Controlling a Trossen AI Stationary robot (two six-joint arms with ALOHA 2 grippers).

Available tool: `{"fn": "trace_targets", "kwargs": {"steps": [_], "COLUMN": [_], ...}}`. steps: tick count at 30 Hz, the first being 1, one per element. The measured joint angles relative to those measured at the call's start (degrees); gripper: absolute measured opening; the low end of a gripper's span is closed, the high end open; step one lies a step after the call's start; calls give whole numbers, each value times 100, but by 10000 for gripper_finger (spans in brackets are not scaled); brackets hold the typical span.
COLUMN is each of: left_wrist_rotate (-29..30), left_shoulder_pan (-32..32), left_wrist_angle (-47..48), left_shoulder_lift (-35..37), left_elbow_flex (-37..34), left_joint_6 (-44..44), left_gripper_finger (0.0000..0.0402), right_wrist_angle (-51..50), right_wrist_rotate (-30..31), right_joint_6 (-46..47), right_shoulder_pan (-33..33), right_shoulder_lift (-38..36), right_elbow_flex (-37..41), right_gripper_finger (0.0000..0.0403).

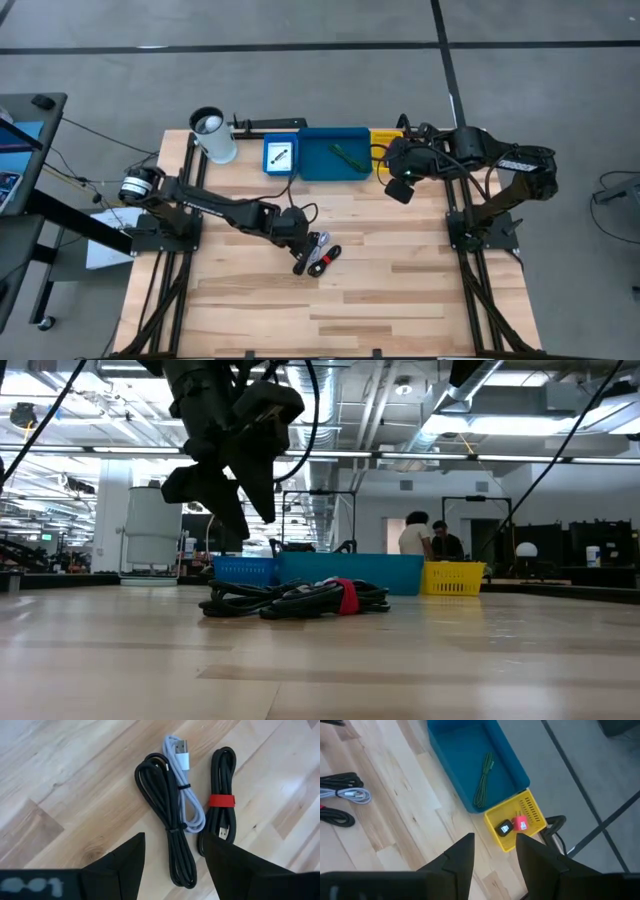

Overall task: Pick and place items into bin
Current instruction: Put the left black charger cable into the blue bin

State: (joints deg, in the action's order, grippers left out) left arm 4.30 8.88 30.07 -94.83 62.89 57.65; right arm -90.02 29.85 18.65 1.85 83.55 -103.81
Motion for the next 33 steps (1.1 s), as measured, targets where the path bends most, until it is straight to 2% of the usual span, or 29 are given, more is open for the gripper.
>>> {"fn": "trace_targets", "kwargs": {"steps": [7, 16, 24, 33], "left_wrist_rotate": [69, -512, -575, -504], "left_shoulder_pan": [83, 92, 191, 212], "left_wrist_angle": [10, -398, -832, -634], "left_shoulder_lift": [-269, -934, -942, -944], "left_elbow_flex": [0, -2, -2, -2], "left_joint_6": [54, 13, 13, -28], "left_gripper_finger": [187, 187, 187, 187], "right_wrist_angle": [1, 0, 0, 0], "right_wrist_rotate": [0, -2, -1, 0], "right_joint_6": [0, -2, -10, -17], "right_shoulder_pan": [0, 0, 0, 0], "right_shoulder_lift": [0, 0, 0, 0], "right_elbow_flex": [0, 2, 2, 2], "right_gripper_finger": [140, 143, 144, 143]}}
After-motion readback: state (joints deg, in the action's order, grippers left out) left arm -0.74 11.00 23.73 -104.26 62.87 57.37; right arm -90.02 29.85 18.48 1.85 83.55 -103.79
